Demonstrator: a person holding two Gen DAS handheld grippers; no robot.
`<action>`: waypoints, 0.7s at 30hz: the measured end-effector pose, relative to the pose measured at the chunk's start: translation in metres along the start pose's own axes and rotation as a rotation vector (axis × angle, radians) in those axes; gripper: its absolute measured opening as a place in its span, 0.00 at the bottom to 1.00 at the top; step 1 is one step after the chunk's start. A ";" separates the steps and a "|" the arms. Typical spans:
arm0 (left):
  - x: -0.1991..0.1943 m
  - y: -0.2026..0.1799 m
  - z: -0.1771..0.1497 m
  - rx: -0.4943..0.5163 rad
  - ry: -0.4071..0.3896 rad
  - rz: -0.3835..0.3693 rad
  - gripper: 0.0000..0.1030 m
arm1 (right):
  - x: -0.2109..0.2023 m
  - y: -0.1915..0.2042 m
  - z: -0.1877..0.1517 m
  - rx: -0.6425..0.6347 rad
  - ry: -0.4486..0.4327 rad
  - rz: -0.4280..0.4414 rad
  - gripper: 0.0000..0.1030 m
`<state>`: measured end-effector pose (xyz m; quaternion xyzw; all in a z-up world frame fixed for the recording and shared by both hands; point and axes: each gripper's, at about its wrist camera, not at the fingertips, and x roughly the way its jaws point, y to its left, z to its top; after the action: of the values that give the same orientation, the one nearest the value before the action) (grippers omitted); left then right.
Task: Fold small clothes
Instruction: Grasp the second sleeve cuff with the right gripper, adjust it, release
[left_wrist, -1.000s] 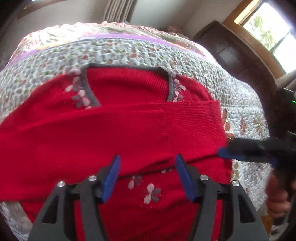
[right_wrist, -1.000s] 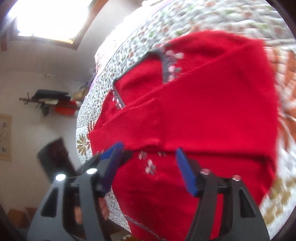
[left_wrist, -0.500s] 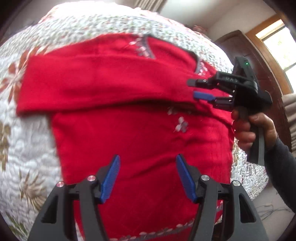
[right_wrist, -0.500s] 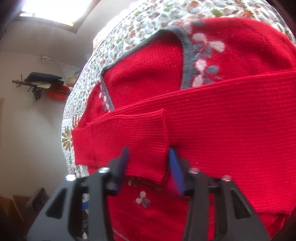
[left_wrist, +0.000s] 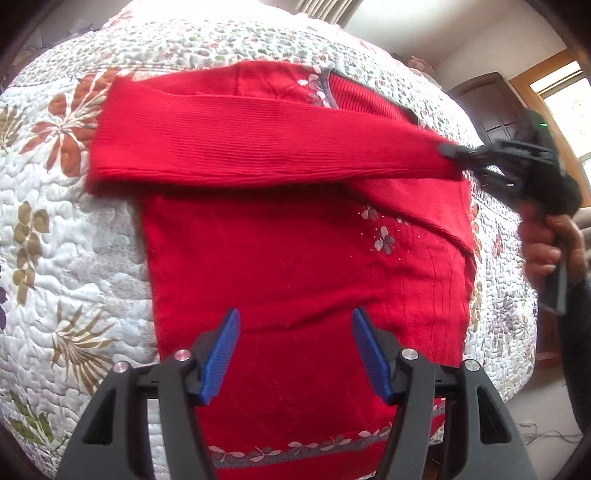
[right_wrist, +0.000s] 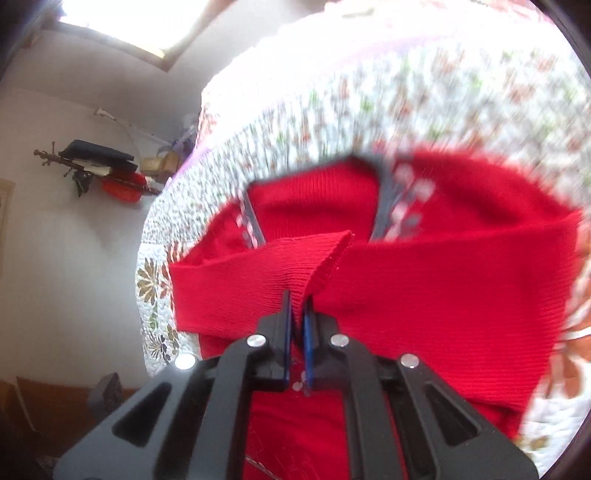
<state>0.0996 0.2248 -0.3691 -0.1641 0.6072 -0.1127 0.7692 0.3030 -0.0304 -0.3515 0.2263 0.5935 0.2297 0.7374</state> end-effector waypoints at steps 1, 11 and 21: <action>0.000 -0.002 0.001 -0.002 -0.002 0.004 0.61 | -0.011 -0.002 0.002 -0.007 -0.017 -0.010 0.04; 0.002 -0.017 0.002 0.017 0.005 -0.004 0.61 | -0.085 -0.074 -0.017 0.079 -0.115 -0.127 0.04; 0.009 -0.020 -0.001 0.026 0.026 0.004 0.61 | -0.042 -0.142 -0.048 0.203 -0.049 -0.144 0.04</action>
<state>0.1017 0.2028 -0.3697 -0.1516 0.6158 -0.1210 0.7637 0.2576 -0.1654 -0.4148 0.2621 0.6102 0.1092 0.7396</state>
